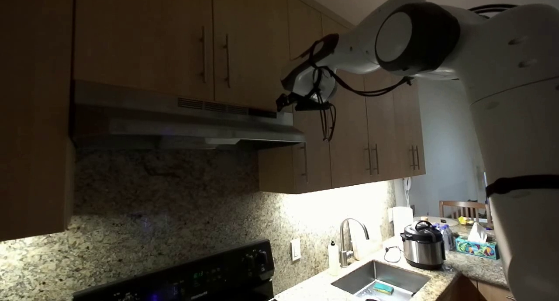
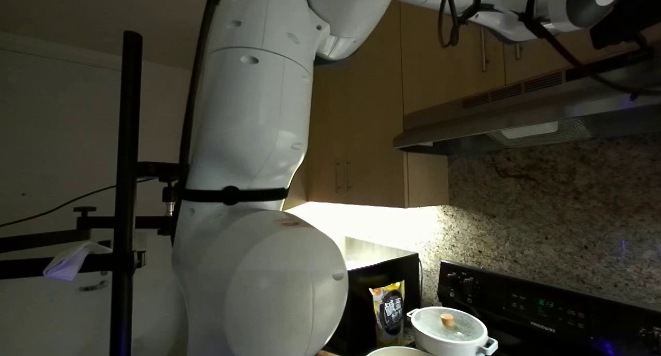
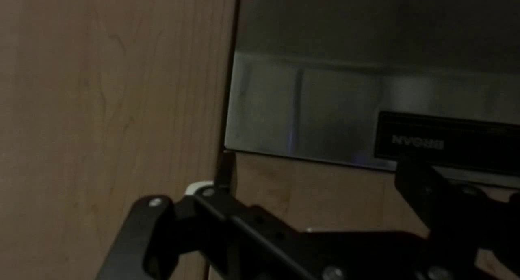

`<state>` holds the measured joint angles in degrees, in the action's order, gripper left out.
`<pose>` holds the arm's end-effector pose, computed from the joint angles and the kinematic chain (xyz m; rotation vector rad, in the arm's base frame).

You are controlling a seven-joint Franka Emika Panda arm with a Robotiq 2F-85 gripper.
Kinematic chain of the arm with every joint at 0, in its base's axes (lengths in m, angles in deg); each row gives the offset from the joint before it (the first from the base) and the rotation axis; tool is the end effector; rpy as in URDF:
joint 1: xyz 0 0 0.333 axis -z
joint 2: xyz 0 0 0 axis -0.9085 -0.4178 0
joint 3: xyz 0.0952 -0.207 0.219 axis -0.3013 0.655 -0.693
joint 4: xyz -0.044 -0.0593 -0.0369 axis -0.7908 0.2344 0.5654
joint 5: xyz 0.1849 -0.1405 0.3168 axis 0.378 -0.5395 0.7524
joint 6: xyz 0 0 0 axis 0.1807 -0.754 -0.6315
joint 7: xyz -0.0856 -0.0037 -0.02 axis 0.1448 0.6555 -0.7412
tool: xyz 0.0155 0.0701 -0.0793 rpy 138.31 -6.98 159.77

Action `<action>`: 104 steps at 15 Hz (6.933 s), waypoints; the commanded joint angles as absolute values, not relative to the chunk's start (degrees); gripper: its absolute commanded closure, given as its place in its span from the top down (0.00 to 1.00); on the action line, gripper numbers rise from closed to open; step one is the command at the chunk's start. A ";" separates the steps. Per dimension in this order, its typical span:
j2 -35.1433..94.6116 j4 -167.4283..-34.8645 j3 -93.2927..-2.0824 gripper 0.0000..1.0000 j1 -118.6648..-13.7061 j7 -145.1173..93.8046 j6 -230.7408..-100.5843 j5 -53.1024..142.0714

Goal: Turn off the light on top of the stove

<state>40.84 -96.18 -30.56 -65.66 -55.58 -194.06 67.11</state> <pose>0.5851 -0.2247 0.7511 2.3794 -0.1826 1.6827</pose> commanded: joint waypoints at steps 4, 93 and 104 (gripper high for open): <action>53.13 -107.05 -39.42 1.00 -61.37 -46.90 -187.47 54.20; 79.33 -150.01 -42.88 1.00 -66.64 -42.34 -161.63 49.32; 76.37 -149.73 -43.61 1.00 -66.30 -42.94 -150.49 50.67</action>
